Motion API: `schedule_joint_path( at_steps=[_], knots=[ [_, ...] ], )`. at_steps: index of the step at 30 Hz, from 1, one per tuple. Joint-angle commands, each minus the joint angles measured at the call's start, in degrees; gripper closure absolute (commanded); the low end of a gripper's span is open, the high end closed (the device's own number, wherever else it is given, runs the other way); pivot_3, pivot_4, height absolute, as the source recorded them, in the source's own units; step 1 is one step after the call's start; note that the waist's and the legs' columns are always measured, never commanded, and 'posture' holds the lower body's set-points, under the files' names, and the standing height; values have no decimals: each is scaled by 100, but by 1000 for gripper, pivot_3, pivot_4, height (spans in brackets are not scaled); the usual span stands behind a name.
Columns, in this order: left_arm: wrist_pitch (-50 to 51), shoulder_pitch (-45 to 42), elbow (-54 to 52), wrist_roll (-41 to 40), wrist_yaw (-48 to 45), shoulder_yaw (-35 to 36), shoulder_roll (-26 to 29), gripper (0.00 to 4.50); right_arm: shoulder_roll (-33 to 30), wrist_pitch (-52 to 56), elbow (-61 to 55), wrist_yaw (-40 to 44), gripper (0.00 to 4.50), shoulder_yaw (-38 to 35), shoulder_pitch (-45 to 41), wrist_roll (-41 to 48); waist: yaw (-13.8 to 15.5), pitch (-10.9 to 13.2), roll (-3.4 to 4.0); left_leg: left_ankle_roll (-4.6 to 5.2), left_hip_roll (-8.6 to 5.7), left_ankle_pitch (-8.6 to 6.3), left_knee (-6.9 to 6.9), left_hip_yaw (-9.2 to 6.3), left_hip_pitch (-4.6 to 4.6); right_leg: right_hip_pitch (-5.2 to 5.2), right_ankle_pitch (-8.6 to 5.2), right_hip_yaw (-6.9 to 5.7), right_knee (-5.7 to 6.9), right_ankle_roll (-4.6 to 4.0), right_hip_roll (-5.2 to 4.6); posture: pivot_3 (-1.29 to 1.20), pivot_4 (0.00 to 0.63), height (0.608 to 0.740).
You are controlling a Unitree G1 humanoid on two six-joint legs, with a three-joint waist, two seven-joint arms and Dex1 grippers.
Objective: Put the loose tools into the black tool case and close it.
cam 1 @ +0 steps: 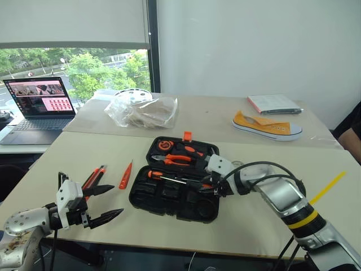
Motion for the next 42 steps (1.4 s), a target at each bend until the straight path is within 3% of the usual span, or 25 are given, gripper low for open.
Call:
schedule_joint_path(
  at_steps=[1, 8, 9, 18, 33, 42],
  knots=[
    [-12, -89, -56, -73, 21, 126, 71, 0, -113, -419, -126, 575, 1169, -254, -40, 294, -4, 0, 0, 0, 1, 0, -2, 0, 0, 0, 0, 0, -3, 0, 2, 0, 150, 740],
    [-31, -130, -28, -46, 65, 104, 18, 0, -54, -769, 73, 870, 1169, -816, -137, 684, -30, 1, 1, 0, 2, 0, 1, 6, -13, -18, 0, -2, 3, 0, 4, 0, 150, 740],
    [-38, -137, -23, -43, 82, 99, 1, 0, 99, -873, 189, 728, 1715, -850, -114, 650, -36, 1, 0, 0, 2, 0, 0, 6, -12, -18, 0, -2, 3, -1, 4, 0, 150, 740],
    [-66, -193, 25, 4, 176, 61, -24, 0, 705, -1384, 653, 445, 4446, -496, 136, 204, -54, 1, 1, -7, 2, 4, 0, 8, -12, -24, 1, 4, 11, -2, 3, 0, 150, 740],
    [-51, 109, -96, 30, 342, 236, 43, 0, 1050, -1162, 1145, 341, 4446, -188, 119, -142, -94, 0, 1, -19, 6, 11, 0, 16, 12, -20, 4, 16, 29, -8, 4, 0, 150, 740],
    [-74, 435, -275, -11, 541, 382, -20, 0, 1095, -1031, 1528, 399, 4446, -158, -57, -189, -80, 1, 2, -19, 9, 10, -6, 5, 60, 38, 10, 17, 25, -22, -31, 0, 150, 740]
  ],
)
